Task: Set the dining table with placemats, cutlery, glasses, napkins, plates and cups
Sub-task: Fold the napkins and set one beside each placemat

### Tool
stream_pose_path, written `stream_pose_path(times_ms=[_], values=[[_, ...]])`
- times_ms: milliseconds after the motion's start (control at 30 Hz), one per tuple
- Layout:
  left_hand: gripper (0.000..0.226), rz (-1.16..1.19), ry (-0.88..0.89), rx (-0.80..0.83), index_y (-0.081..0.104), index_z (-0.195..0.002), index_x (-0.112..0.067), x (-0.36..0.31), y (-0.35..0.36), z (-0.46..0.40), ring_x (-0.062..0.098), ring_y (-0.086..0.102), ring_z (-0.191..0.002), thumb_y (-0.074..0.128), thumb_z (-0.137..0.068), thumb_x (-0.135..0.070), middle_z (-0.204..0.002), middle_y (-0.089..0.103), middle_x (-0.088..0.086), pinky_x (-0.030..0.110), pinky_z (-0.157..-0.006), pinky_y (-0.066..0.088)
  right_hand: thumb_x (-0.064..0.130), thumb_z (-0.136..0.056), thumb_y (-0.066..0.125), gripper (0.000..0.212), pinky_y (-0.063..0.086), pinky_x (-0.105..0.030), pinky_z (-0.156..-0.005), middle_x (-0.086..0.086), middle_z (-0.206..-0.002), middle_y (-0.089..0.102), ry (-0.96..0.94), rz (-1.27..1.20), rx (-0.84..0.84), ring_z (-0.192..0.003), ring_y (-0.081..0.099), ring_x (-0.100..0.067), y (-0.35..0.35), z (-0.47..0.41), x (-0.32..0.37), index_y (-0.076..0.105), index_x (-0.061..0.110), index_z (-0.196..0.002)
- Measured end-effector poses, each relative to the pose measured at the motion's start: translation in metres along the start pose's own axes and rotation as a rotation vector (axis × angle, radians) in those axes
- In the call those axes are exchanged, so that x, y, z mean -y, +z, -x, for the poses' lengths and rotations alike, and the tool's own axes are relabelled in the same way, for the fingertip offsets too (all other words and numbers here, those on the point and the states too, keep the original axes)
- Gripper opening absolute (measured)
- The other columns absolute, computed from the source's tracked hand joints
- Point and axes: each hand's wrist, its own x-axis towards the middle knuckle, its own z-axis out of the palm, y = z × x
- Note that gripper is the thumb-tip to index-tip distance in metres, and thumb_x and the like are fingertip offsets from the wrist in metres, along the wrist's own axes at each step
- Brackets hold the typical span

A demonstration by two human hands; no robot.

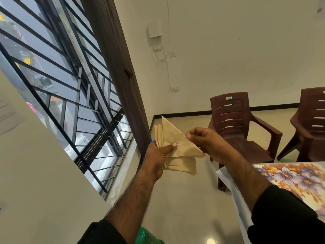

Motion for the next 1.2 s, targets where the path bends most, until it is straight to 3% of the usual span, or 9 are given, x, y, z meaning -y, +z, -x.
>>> stream_pose_path(times_ms=[100, 200, 433, 567, 667, 833, 933, 1067, 1200], values=[[0.056, 0.021, 0.016, -0.028, 0.065, -0.125, -0.020, -0.002, -0.002, -0.002, 0.038, 0.071, -0.114, 0.095, -0.077, -0.021, -0.122, 0.074, 0.013, 0.065, -0.093, 0.061, 0.021, -0.079, 0.084, 0.033, 0.062, -0.036, -0.079, -0.015, -0.101, 0.077, -0.019, 0.079, -0.064, -0.090, 0.074, -0.027, 0.000, 0.003, -0.006, 0.075, 0.003, -0.106], [0.042, 0.055, 0.039, -0.066, 0.069, -0.116, -0.018, -0.009, -0.003, -0.006, 0.039, 0.074, -0.108, 0.092, -0.081, -0.016, -0.116, 0.076, 0.016, 0.066, -0.091, 0.061, 0.010, -0.087, 0.079, 0.026, 0.063, -0.033, -0.074, -0.020, -0.099, 0.076, -0.040, 0.016, -0.074, -0.085, 0.074, -0.029, -0.012, 0.012, -0.012, 0.073, -0.002, -0.109], [0.033, 0.099, 0.040, -0.037, 0.071, -0.112, -0.015, -0.019, -0.003, -0.005, 0.037, 0.074, -0.105, 0.088, -0.085, -0.010, -0.110, 0.077, 0.013, 0.061, -0.091, 0.063, 0.023, -0.089, 0.076, 0.036, 0.058, -0.030, -0.070, -0.015, -0.098, 0.072, -0.079, -0.102, -0.186, -0.084, 0.065, -0.027, -0.030, 0.019, -0.012, 0.070, -0.004, -0.113], [0.050, 0.093, 0.010, -0.020, 0.071, -0.122, -0.014, -0.014, 0.006, -0.004, 0.042, 0.074, -0.110, 0.096, -0.078, -0.017, -0.118, 0.077, 0.017, 0.069, -0.089, 0.061, 0.027, -0.086, 0.077, 0.045, 0.060, -0.037, -0.078, -0.013, -0.106, 0.074, -0.073, -0.132, -0.102, -0.091, 0.071, -0.026, -0.015, 0.018, -0.008, 0.068, -0.002, -0.120], [0.060, 0.084, 0.018, -0.037, 0.069, -0.126, -0.016, -0.012, 0.007, -0.005, 0.042, 0.073, -0.112, 0.098, -0.074, -0.022, -0.120, 0.076, 0.015, 0.069, -0.088, 0.061, 0.015, -0.082, 0.082, 0.034, 0.063, -0.035, -0.077, -0.016, -0.100, 0.076, -0.057, -0.067, -0.118, -0.086, 0.074, -0.029, -0.010, 0.019, -0.011, 0.071, -0.002, -0.109], [0.045, 0.119, 0.042, -0.078, 0.073, -0.119, -0.013, -0.013, -0.007, -0.008, 0.044, 0.072, -0.112, 0.094, -0.079, -0.018, -0.118, 0.076, 0.018, 0.071, -0.090, 0.059, -0.002, -0.089, 0.074, 0.025, 0.059, -0.033, -0.069, -0.018, -0.087, 0.071, -0.052, -0.131, -0.226, -0.074, 0.065, -0.028, -0.028, 0.029, -0.019, 0.066, -0.014, -0.109], [0.044, 0.128, 0.029, -0.093, 0.071, -0.119, -0.016, -0.015, -0.011, -0.008, 0.043, 0.070, -0.113, 0.093, -0.081, -0.018, -0.121, 0.074, 0.017, 0.071, -0.092, 0.058, 0.006, -0.095, 0.070, 0.022, 0.059, -0.033, -0.072, -0.016, -0.091, 0.071, -0.074, -0.144, -0.268, -0.082, 0.065, -0.030, -0.036, 0.031, -0.018, 0.067, -0.010, -0.110], [0.043, 0.112, 0.032, -0.073, 0.072, -0.118, -0.013, -0.013, 0.000, -0.007, 0.042, 0.073, -0.110, 0.093, -0.081, -0.017, -0.117, 0.076, 0.016, 0.069, -0.091, 0.060, 0.029, -0.091, 0.073, 0.040, 0.060, -0.032, -0.074, -0.015, -0.099, 0.074, -0.087, -0.120, -0.197, -0.085, 0.069, -0.025, -0.020, 0.027, -0.007, 0.071, -0.004, -0.114], [0.047, 0.087, 0.033, -0.060, 0.070, -0.121, -0.015, -0.014, 0.008, -0.007, 0.041, 0.073, -0.110, 0.093, -0.081, -0.021, -0.118, 0.076, 0.015, 0.067, -0.092, 0.061, 0.016, -0.085, 0.080, 0.030, 0.062, -0.031, -0.074, -0.018, -0.098, 0.076, -0.093, -0.001, -0.153, -0.081, 0.072, -0.024, -0.015, 0.023, -0.002, 0.074, -0.002, -0.108]])
